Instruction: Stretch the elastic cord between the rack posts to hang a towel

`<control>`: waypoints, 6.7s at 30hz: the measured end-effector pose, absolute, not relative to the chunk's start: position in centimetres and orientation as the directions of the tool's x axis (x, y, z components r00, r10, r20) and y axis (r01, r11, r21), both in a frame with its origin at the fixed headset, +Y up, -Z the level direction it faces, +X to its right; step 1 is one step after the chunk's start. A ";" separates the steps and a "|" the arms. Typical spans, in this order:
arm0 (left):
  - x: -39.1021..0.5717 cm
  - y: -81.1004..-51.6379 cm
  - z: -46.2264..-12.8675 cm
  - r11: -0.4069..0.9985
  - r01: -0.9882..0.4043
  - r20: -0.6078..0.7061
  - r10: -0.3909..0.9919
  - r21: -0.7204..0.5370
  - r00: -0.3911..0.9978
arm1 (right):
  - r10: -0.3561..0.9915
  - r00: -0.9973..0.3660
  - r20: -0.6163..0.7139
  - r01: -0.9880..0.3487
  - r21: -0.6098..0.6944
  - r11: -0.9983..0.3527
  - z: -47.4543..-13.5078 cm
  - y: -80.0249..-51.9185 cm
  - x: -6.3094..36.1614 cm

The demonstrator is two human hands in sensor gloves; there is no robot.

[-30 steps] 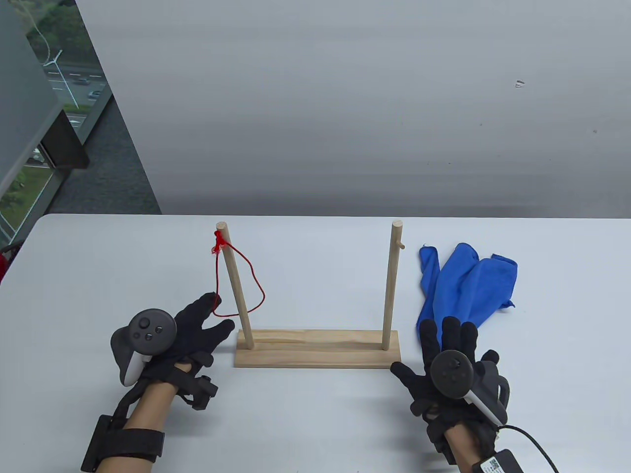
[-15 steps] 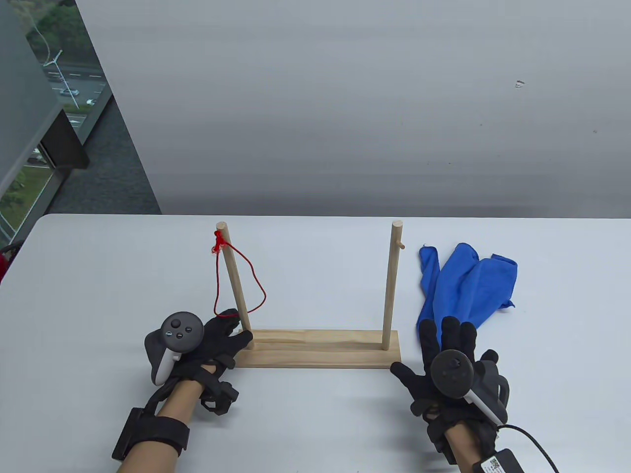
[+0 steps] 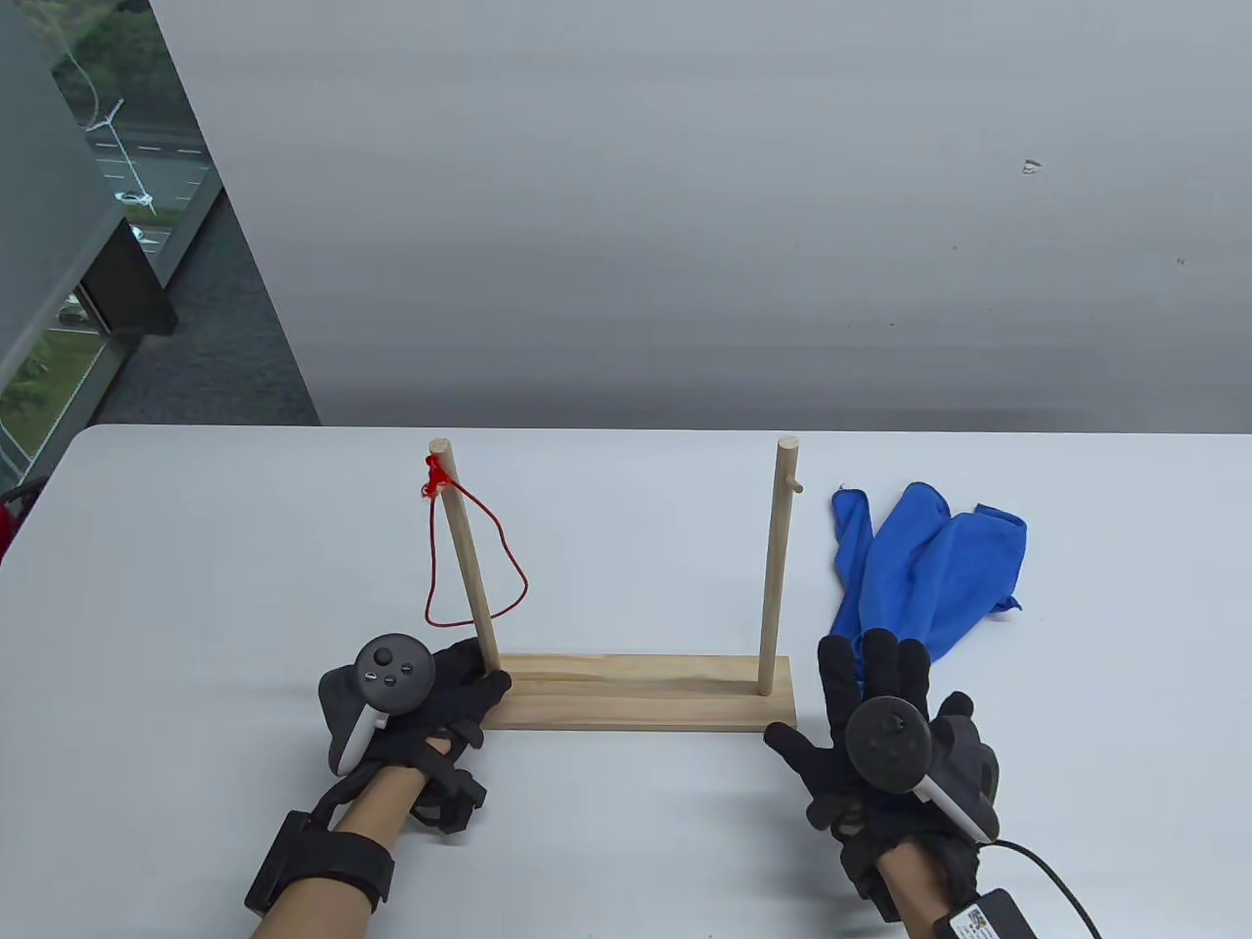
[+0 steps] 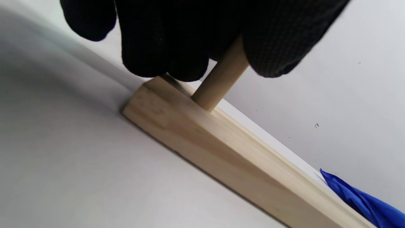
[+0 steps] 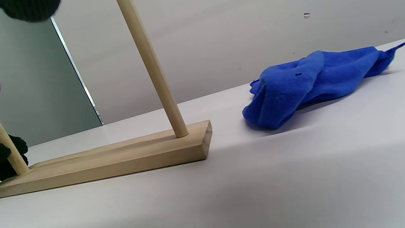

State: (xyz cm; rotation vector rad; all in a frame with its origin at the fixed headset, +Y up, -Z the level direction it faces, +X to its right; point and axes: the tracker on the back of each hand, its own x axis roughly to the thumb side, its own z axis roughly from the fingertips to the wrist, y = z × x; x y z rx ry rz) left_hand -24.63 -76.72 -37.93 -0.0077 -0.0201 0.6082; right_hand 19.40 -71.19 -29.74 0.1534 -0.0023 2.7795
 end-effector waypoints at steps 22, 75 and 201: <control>-23.3 -76.8 -37.8 0.896 -0.443 0.050 0.443 0.007 0.895 | 0.373 -0.840 0.394 -0.481 -0.224 -0.847 -28.8 -66.7 14.4; -23.0 -76.9 -37.6 0.902 -0.431 0.036 0.431 -0.024 0.902 | 0.722 -0.508 0.469 -0.751 0.168 -0.638 -42.5 -65.2 -2.8; -22.9 -77.0 -37.6 0.903 -0.427 -0.027 0.426 -0.044 0.904 | 0.145 -0.925 0.350 -0.369 -0.745 -0.556 -37.2 -45.9 16.6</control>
